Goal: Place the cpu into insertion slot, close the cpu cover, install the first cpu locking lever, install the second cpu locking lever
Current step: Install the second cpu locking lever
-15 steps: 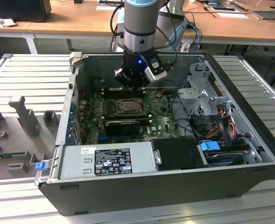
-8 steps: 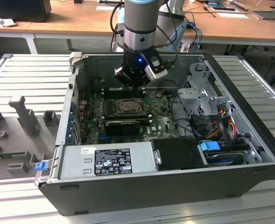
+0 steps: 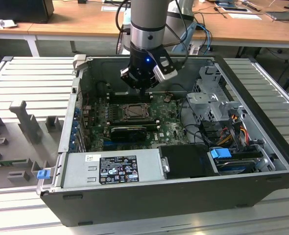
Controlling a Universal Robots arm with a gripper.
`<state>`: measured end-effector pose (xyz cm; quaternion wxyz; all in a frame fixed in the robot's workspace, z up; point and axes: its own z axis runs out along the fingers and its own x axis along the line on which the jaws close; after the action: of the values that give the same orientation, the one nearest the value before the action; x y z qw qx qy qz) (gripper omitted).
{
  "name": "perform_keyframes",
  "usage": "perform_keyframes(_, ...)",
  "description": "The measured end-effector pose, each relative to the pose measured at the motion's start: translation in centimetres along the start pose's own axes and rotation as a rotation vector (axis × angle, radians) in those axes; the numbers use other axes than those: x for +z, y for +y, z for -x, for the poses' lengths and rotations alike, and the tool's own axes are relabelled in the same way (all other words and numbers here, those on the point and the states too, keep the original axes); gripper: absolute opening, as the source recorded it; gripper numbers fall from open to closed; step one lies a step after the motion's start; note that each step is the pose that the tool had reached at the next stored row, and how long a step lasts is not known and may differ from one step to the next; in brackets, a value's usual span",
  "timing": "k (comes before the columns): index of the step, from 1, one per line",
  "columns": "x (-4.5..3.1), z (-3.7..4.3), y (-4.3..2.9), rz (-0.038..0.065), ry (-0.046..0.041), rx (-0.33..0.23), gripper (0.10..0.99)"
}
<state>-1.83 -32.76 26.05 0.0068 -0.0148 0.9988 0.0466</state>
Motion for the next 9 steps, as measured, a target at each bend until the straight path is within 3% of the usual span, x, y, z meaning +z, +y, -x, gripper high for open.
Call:
perform_keyframes(7,0.1,-0.04,-1.32,0.0,0.0008,0.0,0.106)
perform_keyframes(9,0.19,-0.05,-1.56,0.001,0.0107,0.001,0.106)
